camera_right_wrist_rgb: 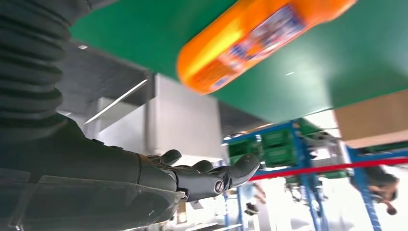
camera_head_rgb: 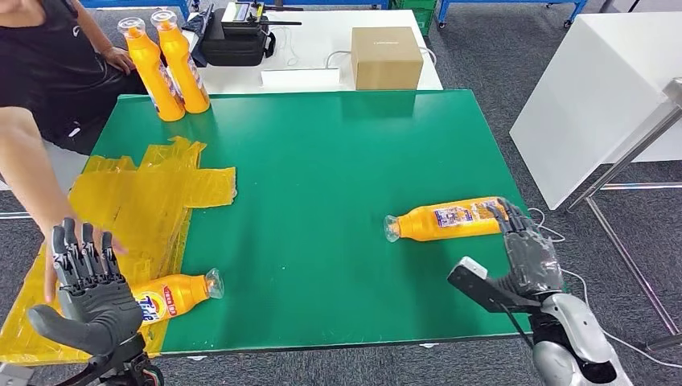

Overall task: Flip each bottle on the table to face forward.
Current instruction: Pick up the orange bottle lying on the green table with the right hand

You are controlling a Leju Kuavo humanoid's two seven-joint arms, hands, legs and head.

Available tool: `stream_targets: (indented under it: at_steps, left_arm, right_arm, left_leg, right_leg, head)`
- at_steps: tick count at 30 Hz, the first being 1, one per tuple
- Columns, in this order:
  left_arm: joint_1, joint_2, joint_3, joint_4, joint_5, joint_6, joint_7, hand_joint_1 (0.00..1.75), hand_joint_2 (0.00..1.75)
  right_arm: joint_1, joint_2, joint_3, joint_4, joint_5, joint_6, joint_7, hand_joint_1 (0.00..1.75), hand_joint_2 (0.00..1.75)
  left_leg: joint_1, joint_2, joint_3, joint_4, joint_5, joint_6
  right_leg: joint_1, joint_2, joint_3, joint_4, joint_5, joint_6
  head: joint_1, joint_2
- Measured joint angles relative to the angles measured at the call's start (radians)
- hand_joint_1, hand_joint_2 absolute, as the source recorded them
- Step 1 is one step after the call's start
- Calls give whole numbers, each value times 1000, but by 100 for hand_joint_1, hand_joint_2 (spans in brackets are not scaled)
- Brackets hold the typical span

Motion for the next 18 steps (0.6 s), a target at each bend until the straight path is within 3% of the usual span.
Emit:
stream_targets:
  at_steps: [9, 18]
  left_arm:
    - [-2, -1, -18, -8, 11, -15, 19, 0, 0]
    - [-27, 2, -42, -7, 23, -24, 37, 0, 0]
  right_arm:
    - [-103, -98, -105, 126, -27, 98, 18, 0, 175]
    - [-312, -100, -25, 377, 2, 145, 15, 0, 175]
  left_leg:
    - [0, 1, 0, 0, 1, 1]
    - [0, 0, 0, 0, 2, 2]
  right_leg:
    - [0, 0, 0, 0, 1, 1]
    - [0, 0, 0, 0, 2, 2]
  head:
    - [0, 0]
    - [0, 0]
